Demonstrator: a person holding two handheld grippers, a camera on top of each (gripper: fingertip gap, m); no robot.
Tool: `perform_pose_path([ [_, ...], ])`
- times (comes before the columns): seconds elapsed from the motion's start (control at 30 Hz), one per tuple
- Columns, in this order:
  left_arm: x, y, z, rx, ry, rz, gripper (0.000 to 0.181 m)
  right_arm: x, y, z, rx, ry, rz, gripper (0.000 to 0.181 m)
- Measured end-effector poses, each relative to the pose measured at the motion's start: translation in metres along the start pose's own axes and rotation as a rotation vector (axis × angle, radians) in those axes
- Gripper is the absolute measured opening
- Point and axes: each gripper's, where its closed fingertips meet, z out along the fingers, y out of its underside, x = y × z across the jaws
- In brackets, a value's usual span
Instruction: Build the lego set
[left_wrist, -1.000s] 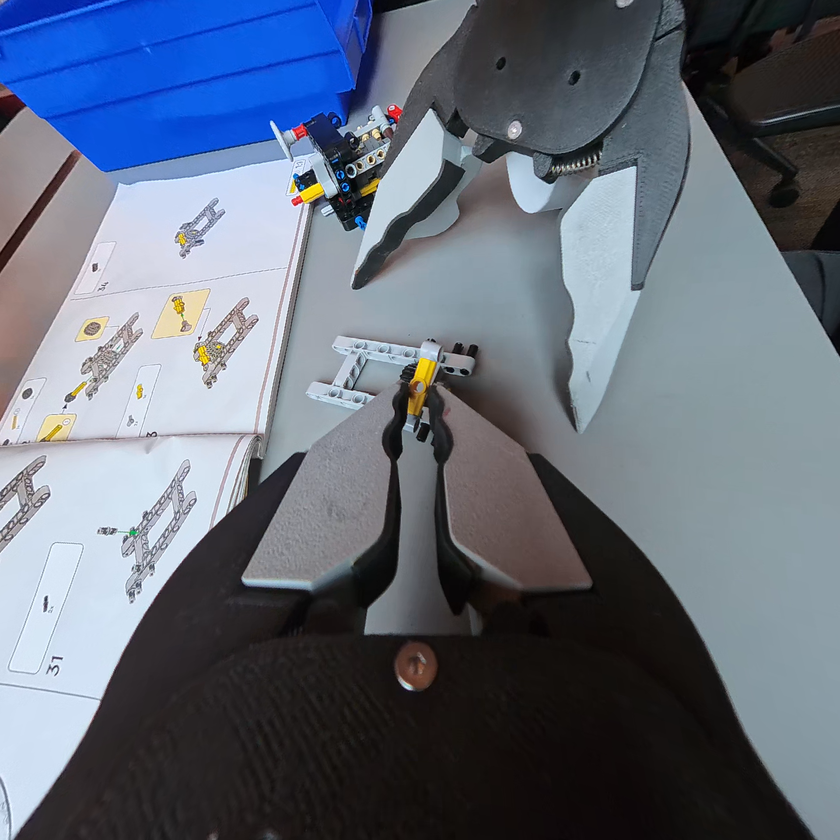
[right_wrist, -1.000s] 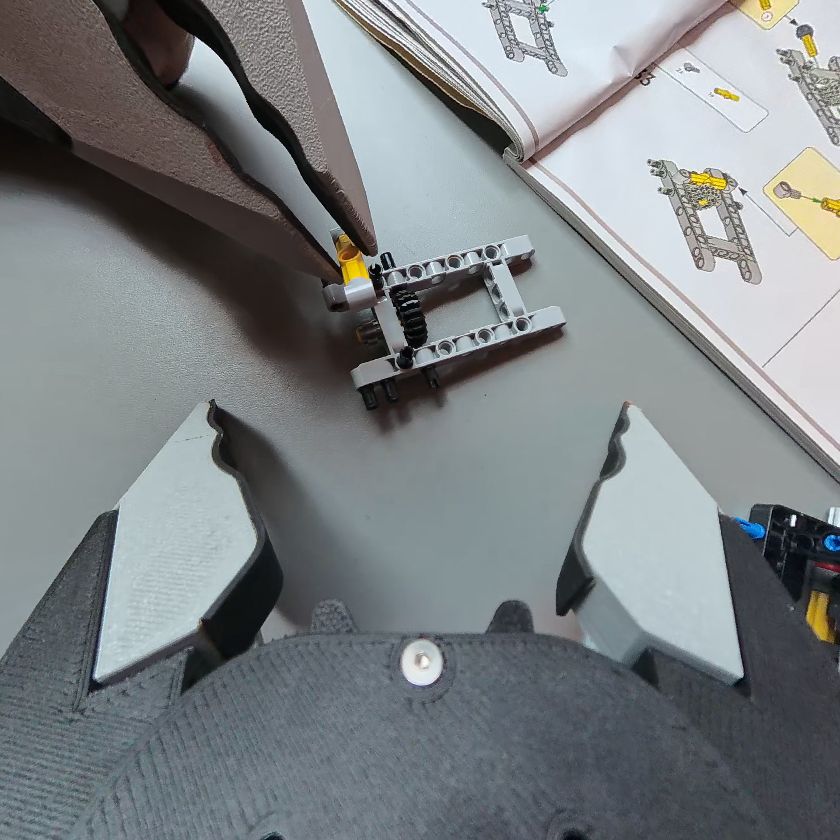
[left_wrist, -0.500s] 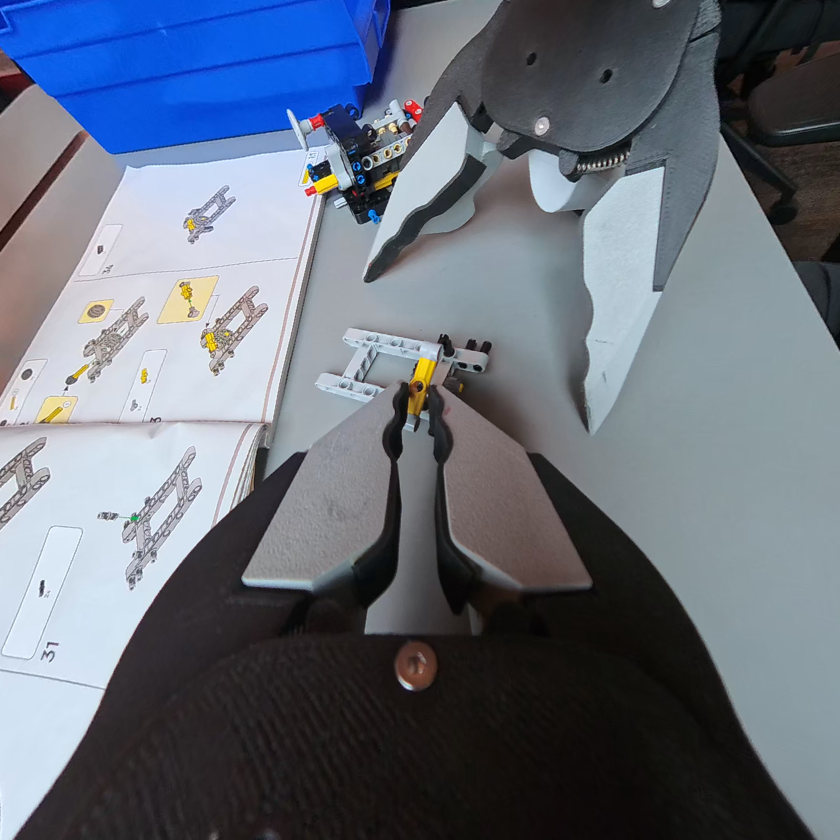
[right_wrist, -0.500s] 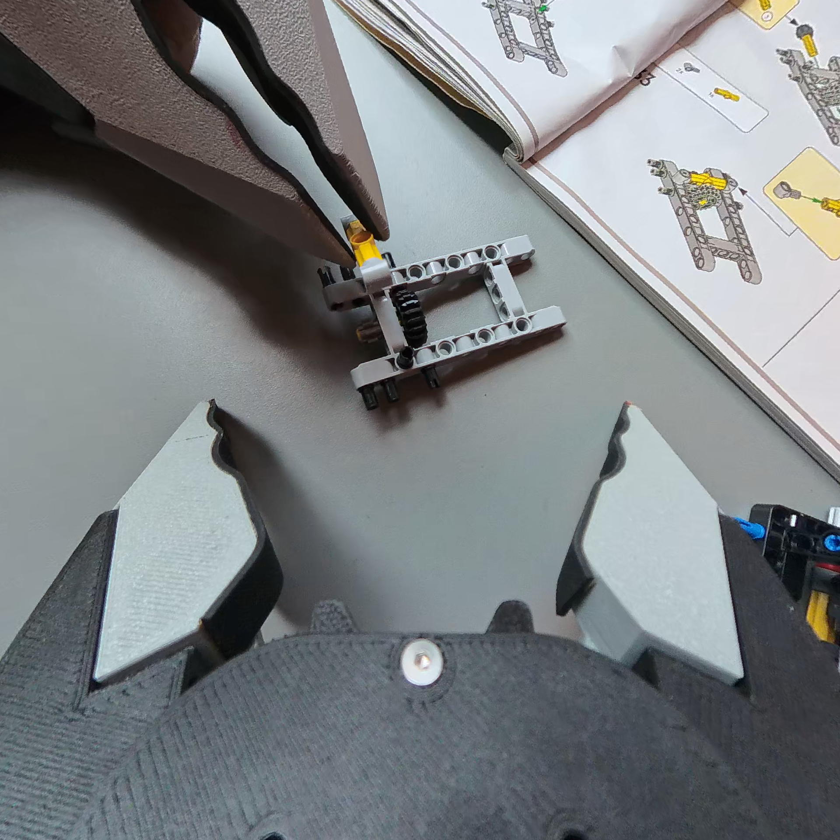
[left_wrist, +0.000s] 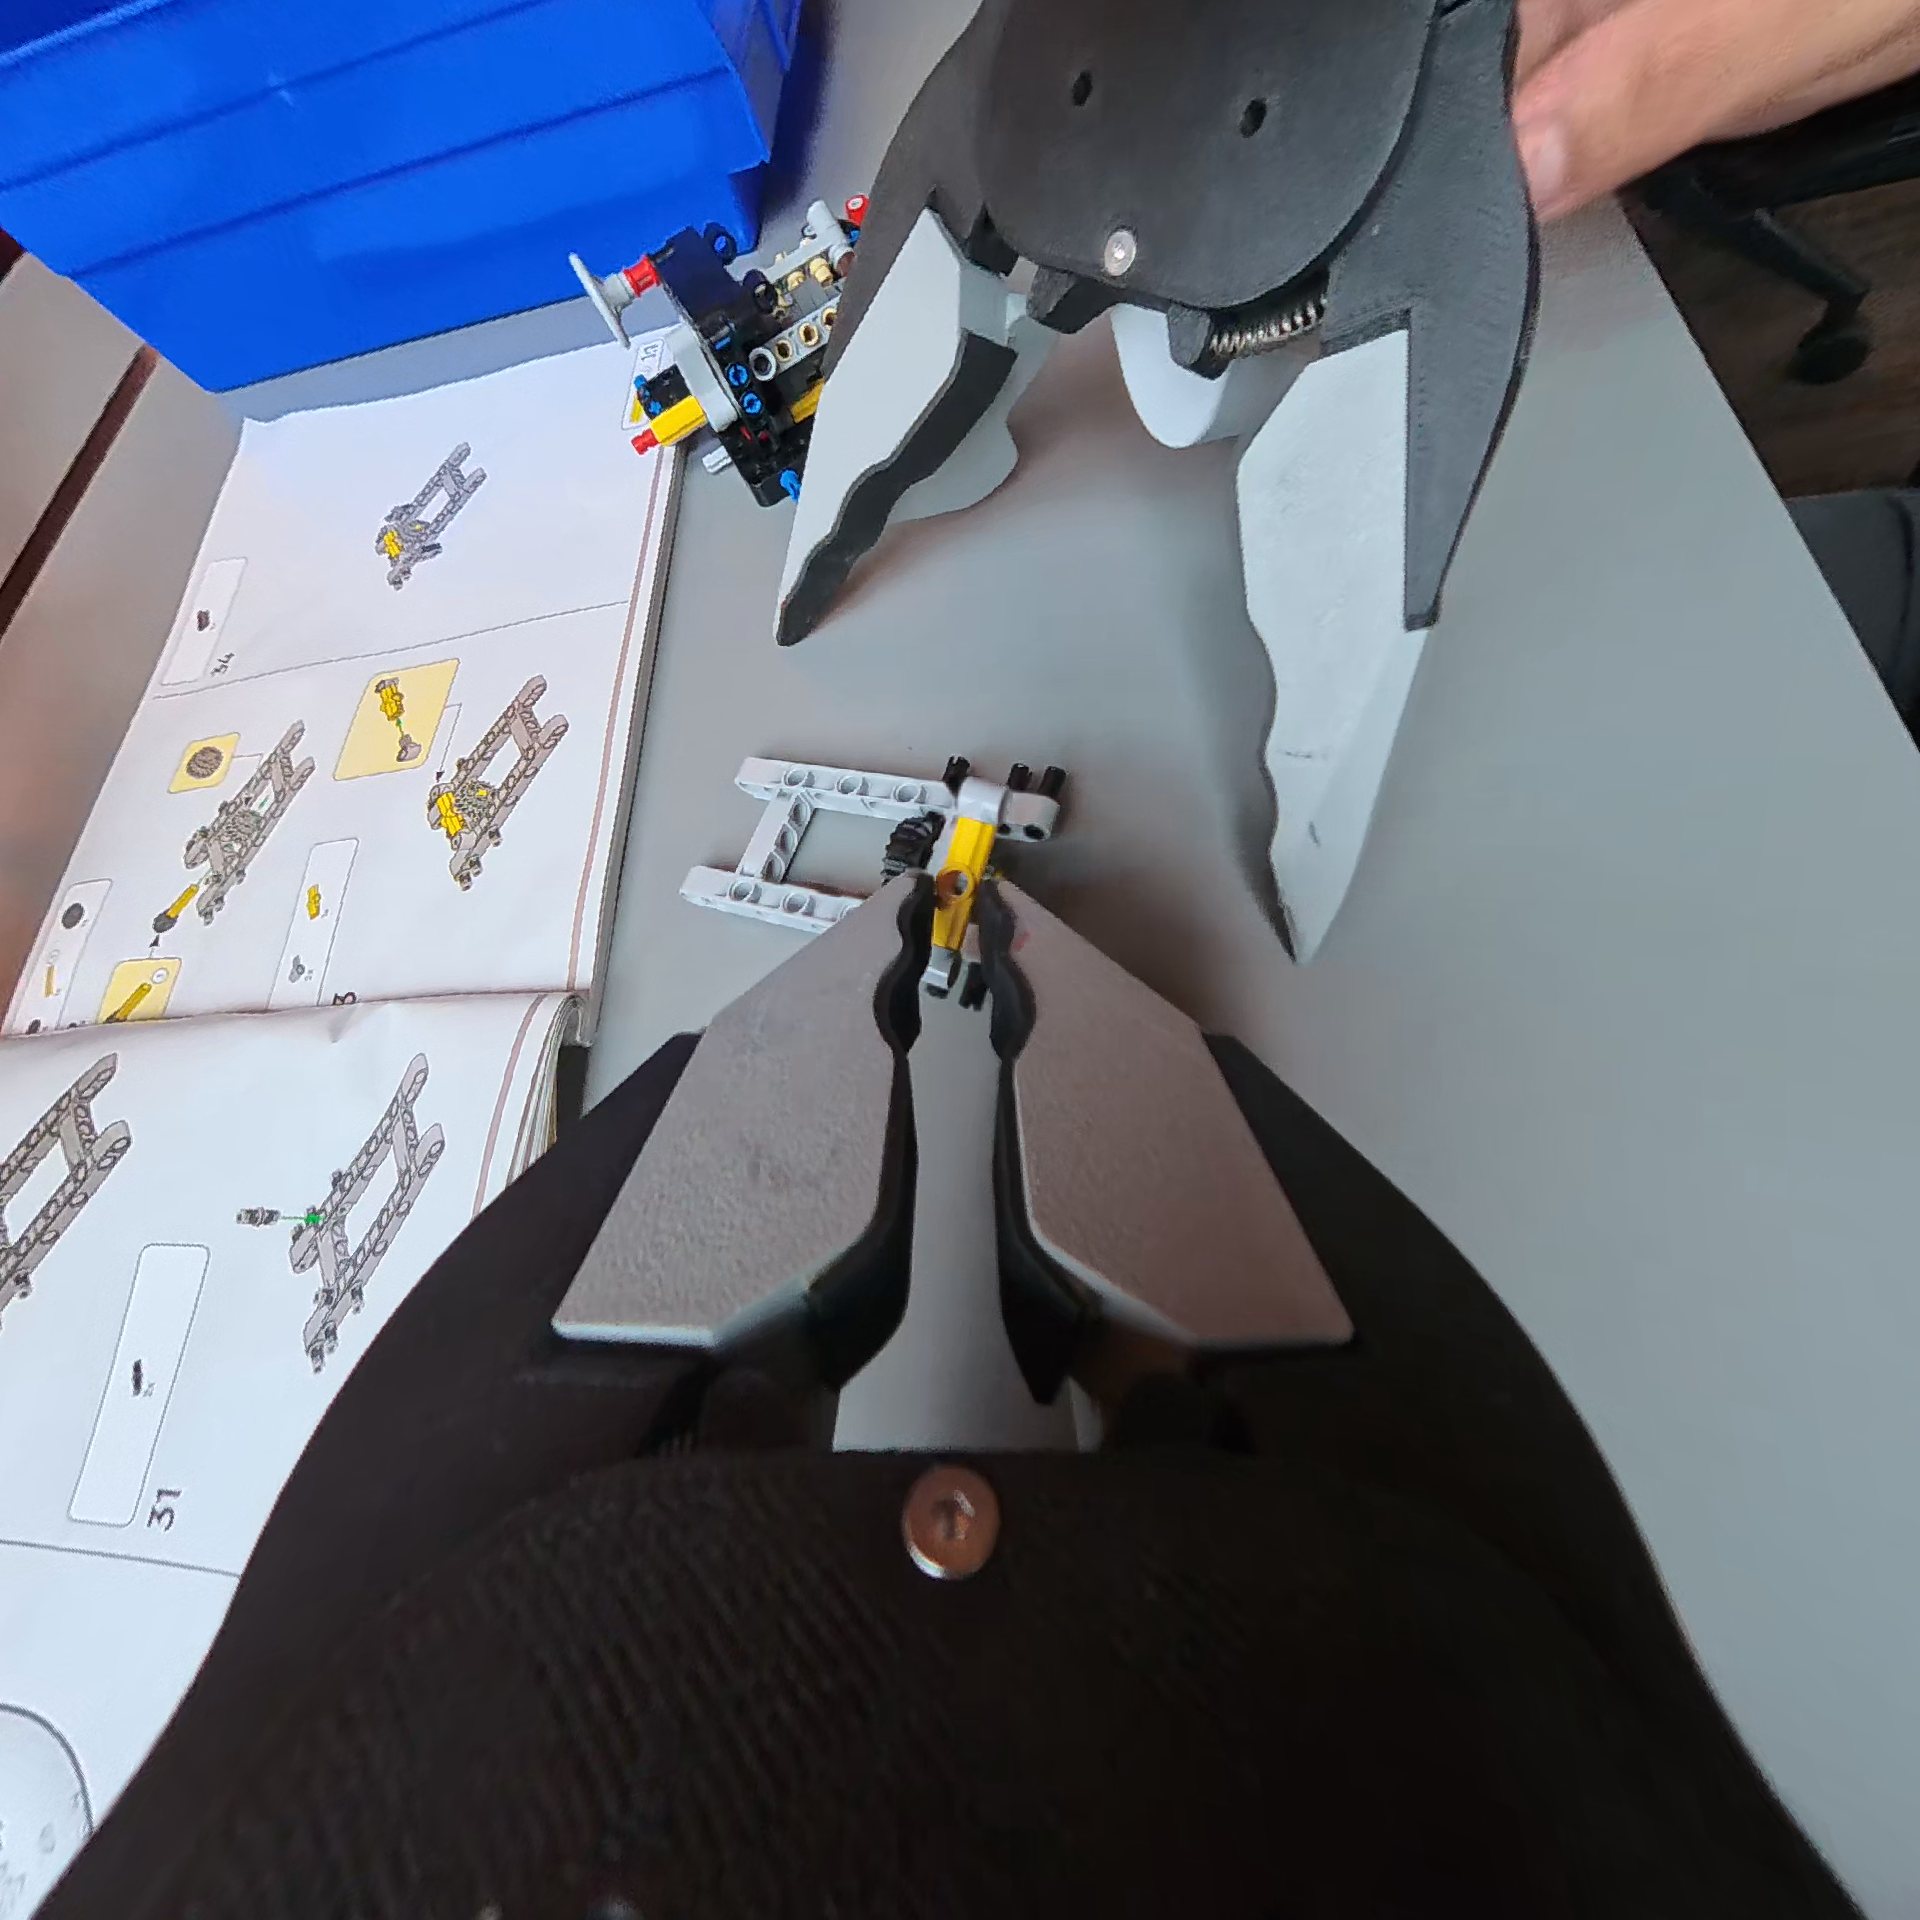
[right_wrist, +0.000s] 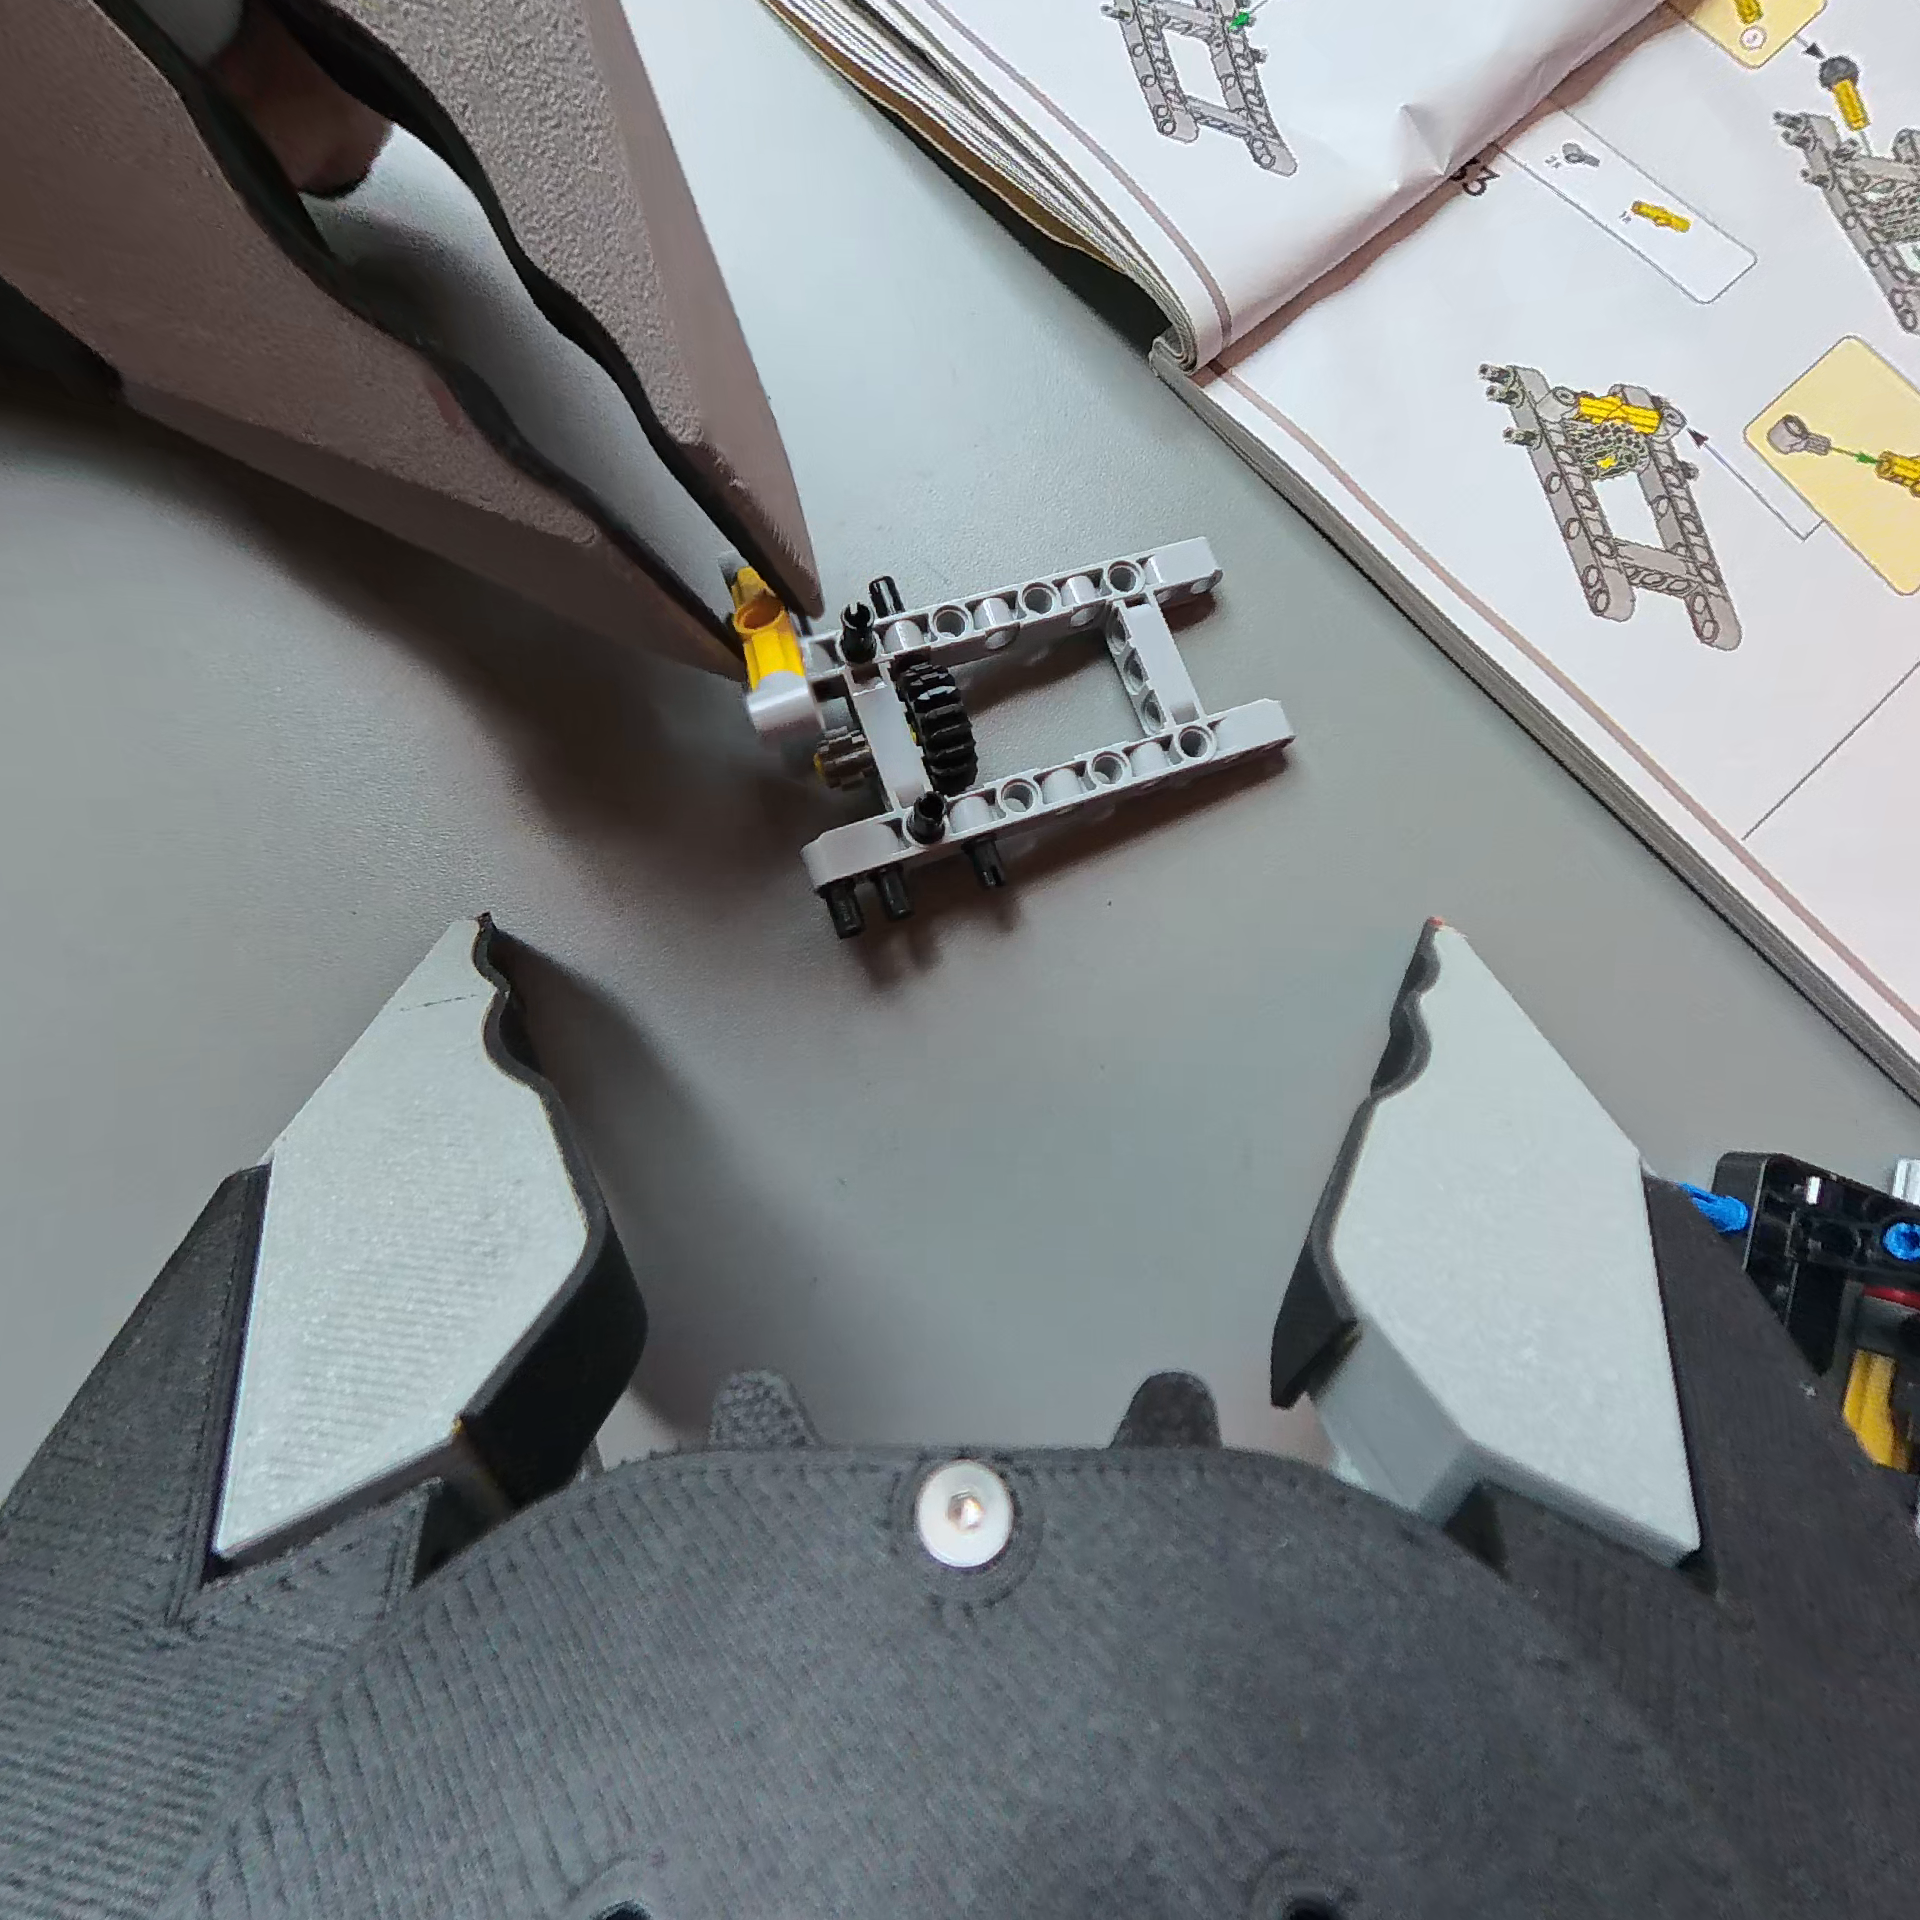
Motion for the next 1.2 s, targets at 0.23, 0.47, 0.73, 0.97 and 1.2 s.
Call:
perform_pose_path([
  [0.23, 0.006, -0.003, 0.003, 0.001, 0.018, 0.026, 0.005, 0.003, -0.012, 0.011, 0.002, -0.033, -0.036, 0.157],
  [0.47, -0.006, -0.001, -0.003, -0.001, -0.021, 0.011, 0.006, 0.005, -0.024, 0.021, 0.000, -0.037, -0.040, 0.157],
  [0.73, -0.013, 0.002, -0.005, -0.028, -0.038, -0.057, 0.005, -0.004, -0.048, -0.035, 0.256, -0.011, -0.169, 0.069],
  [0.97, 0.000, 0.003, 0.002, -0.054, 0.065, -0.141, 0.005, -0.018, -0.045, -0.067, 0.301, -0.055, -0.419, 0.067],
  [1.2, 0.008, 0.005, 0.003, -0.125, 0.156, -0.302, 0.005, -0.030, -0.044, -0.058, 0.233, 0.002, -0.819, 0.017],
])
